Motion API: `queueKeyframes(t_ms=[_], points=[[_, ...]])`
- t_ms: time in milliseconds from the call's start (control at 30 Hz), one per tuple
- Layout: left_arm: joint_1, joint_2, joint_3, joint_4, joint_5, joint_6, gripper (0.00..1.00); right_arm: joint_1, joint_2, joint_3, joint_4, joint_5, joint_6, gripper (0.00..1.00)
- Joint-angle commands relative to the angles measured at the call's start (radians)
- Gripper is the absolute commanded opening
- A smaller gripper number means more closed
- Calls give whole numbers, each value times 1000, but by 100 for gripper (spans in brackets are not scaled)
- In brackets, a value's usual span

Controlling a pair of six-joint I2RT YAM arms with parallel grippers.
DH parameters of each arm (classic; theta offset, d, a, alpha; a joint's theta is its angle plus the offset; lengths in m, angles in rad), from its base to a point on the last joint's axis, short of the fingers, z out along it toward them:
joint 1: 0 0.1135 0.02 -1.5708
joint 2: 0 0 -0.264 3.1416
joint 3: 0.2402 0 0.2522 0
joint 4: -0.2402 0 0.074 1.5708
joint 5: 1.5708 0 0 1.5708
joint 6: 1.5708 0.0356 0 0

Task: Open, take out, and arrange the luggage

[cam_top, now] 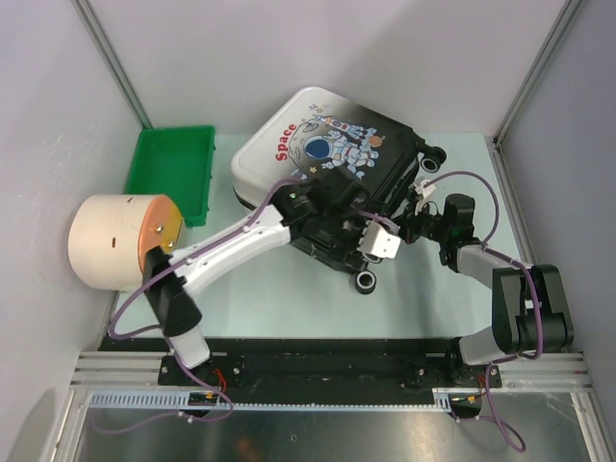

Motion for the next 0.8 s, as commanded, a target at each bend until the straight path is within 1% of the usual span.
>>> queueKeyframes(t_ms=[0, 33, 100, 200, 300, 333, 400, 433, 500, 533, 600, 633, 667, 700, 767], points=[[-35, 81, 160, -9, -61, 115, 100, 8, -28, 55, 65, 116, -62, 0], [-43, 125, 177, -11, -72, 123, 100, 8, -25, 55, 70, 131, -68, 0], [-54, 161, 213, -11, -75, 131, 100, 5, -19, 55, 81, 162, -70, 0], [-62, 205, 198, -11, -63, 152, 96, 1, -20, 55, 98, 197, -73, 0], [-65, 210, 150, -12, -76, 163, 80, -2, -19, 55, 128, 260, -100, 0], [-65, 205, 138, -14, -78, 162, 72, -6, -16, 55, 142, 277, -106, 0], [-65, 180, 90, -15, -73, 162, 66, -12, -3, 55, 191, 314, -137, 0], [-65, 167, 73, -20, -72, 159, 58, -18, 1, 55, 206, 327, -151, 0], [-65, 126, 23, -26, -63, 146, 50, -19, 12, 55, 248, 366, -203, 0], [-65, 109, 1, -37, -57, 143, 40, -22, 23, 55, 265, 375, -218, 0], [-65, 42, -80, -48, -46, 145, 28, -36, 37, 55, 312, 395, -256, 0], [-65, 20, -111, -55, -37, 143, 15, -41, 49, 53, 328, 401, -269, 0], [-65, -6, -173, -58, -32, 143, 7, -53, 55, 55, 361, 410, -283, 0], [-65, -32, -206, -60, -30, 142, 2, -59, 64, 53, 380, 409, -293, 0], [-65, -103, -290, -64, -26, 143, 0, -70, 95, 53, 438, 384, -318, 0]])
